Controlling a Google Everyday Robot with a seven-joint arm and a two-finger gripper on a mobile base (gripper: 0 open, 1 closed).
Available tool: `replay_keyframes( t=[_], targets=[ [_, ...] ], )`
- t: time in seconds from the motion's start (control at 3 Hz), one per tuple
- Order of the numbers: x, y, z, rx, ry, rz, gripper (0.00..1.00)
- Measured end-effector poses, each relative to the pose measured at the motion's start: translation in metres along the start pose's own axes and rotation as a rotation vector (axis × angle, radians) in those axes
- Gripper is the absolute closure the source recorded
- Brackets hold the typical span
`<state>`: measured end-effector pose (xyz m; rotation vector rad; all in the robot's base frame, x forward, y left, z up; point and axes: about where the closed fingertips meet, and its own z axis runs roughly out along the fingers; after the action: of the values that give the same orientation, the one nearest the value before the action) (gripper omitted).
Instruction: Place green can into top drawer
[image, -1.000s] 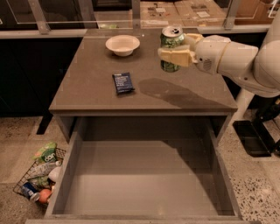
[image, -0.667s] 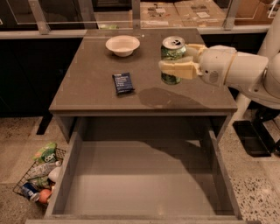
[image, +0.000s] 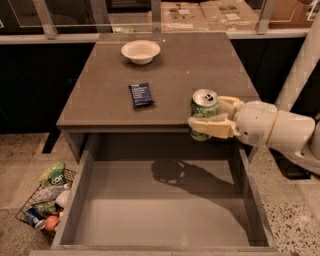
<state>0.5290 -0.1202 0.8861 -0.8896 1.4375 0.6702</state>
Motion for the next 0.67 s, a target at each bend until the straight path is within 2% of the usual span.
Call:
replay_keyframes(
  t=[0.33,0.67],
  targets=[
    [0.035,0.013,-0.002,-0.005,-0.009,-0.002,1.00],
    [0.062,0.029,0.002,-0.033,0.021,-0.024,1.00]
  ],
)
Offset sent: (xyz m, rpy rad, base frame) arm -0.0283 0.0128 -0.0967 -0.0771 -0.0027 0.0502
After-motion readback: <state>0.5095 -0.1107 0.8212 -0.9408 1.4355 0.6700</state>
